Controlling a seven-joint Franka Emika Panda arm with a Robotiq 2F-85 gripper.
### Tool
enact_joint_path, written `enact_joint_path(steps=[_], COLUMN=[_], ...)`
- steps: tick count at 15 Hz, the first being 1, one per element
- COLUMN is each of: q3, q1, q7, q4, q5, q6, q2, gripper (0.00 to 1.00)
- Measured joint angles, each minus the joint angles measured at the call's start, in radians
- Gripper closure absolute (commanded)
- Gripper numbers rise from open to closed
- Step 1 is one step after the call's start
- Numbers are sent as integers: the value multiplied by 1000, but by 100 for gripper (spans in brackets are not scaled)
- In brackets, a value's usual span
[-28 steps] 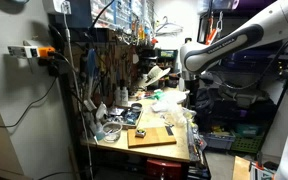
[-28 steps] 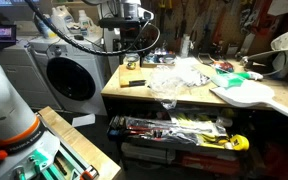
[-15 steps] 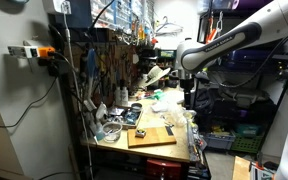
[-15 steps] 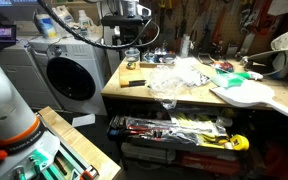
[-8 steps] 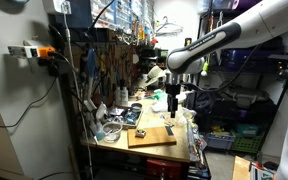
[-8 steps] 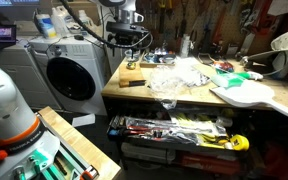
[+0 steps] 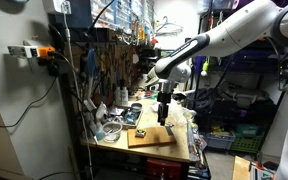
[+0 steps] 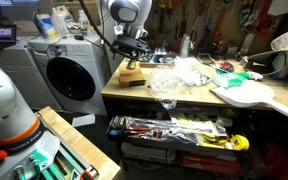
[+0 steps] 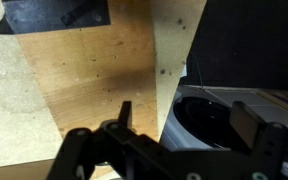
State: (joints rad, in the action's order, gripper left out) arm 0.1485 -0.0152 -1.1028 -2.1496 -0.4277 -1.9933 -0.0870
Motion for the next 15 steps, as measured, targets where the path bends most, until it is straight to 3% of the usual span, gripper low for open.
enact_joint_path(steps=[9,15], q3=[-36,-52], q1=[-23,-75], q7=[12,141], q4=[75,217], q5=[-23,-97], q6=[0,121], q2=[-63,-163], gripper=[0,0])
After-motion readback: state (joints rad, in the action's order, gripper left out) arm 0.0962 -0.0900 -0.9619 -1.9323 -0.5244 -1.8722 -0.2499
